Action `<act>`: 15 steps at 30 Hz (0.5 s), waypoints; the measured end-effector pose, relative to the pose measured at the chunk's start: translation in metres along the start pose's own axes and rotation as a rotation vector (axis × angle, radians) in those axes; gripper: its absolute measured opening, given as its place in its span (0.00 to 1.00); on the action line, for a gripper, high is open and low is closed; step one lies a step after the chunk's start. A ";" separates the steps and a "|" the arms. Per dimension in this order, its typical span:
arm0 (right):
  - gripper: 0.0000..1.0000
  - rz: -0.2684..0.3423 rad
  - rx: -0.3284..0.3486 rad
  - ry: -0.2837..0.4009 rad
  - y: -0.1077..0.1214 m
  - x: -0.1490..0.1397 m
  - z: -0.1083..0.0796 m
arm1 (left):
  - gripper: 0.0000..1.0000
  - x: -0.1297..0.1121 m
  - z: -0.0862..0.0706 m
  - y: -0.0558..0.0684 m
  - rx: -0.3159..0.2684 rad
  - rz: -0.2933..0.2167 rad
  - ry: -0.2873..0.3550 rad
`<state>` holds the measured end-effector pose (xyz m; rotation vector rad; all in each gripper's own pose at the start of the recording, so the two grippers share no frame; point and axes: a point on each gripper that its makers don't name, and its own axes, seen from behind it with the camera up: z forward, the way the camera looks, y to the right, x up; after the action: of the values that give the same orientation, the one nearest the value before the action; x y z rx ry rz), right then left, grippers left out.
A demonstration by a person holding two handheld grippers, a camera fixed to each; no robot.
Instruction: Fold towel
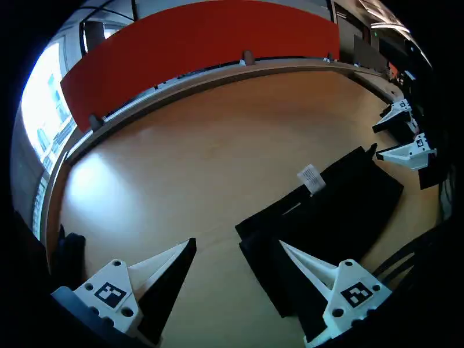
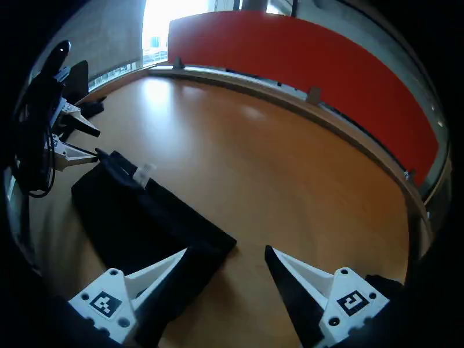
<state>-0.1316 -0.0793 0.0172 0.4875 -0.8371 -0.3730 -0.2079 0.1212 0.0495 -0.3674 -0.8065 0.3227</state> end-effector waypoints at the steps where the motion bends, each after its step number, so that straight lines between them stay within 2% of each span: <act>1: 1.00 0.001 -0.001 0.002 0.000 0.001 -0.001 | 0.95 0.001 0.000 -0.001 0.002 -0.002 0.002; 9: 1.00 0.000 0.000 0.016 -0.002 0.004 -0.006 | 0.95 0.003 -0.005 -0.005 0.019 -0.017 0.012; 15: 1.00 0.009 0.013 0.029 -0.013 0.000 -0.016 | 0.95 -0.004 -0.016 -0.002 0.017 -0.036 0.014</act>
<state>-0.1209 -0.0860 0.0015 0.4999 -0.8139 -0.3522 -0.1986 0.1141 0.0377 -0.3388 -0.7954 0.2931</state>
